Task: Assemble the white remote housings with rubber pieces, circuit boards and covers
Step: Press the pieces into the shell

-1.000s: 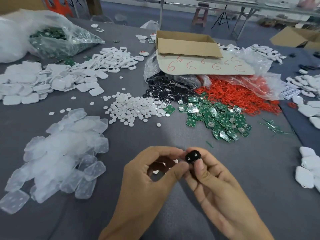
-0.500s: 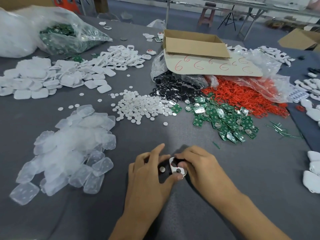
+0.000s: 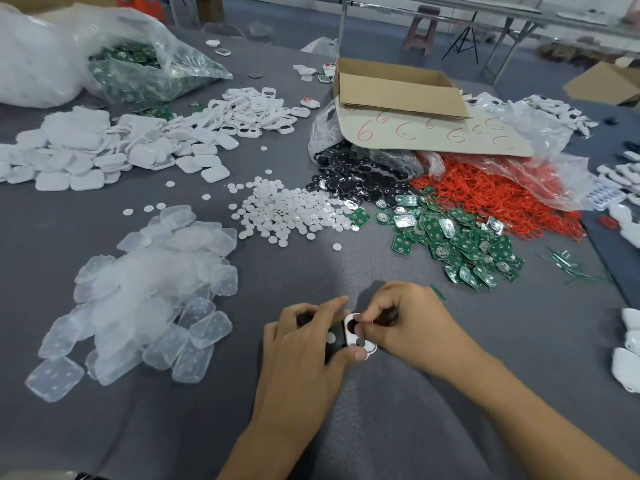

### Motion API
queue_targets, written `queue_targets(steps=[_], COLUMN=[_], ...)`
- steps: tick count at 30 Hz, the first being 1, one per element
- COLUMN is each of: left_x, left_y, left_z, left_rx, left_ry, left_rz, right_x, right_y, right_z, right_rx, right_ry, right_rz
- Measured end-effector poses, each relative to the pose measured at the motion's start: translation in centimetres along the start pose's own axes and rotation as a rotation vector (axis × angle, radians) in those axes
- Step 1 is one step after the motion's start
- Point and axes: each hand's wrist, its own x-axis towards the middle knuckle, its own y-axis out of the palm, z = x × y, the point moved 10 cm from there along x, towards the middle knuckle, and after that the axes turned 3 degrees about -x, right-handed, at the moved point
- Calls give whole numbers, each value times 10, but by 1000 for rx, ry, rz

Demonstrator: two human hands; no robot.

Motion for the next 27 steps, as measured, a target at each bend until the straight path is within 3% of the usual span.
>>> queue_targets(steps=[6,9,13,21,23,27], left_x=[-1,-6,-10,-7,-7,-3], left_y=[1,-2,-22,-23,-26,-22], left_z=[1,6,13,4,2,-9], left_rx=[-75,-192,-105,-168,-293,-525], left_ry=[-20,-53,-55,-68,-73,-31], left_rz=[28,60,-61,2,-7,28], right_x=[5,1,-9,-43,-49,-53], right_y=[17,11,5,-14,-5,21], right_z=[-21,-19,-12,3,7,6], right_rx=[329,253,192,214,321,765], right_ry=[322,273,182,85,69,115], right_rz=[158,92,6,-236,-198,6])
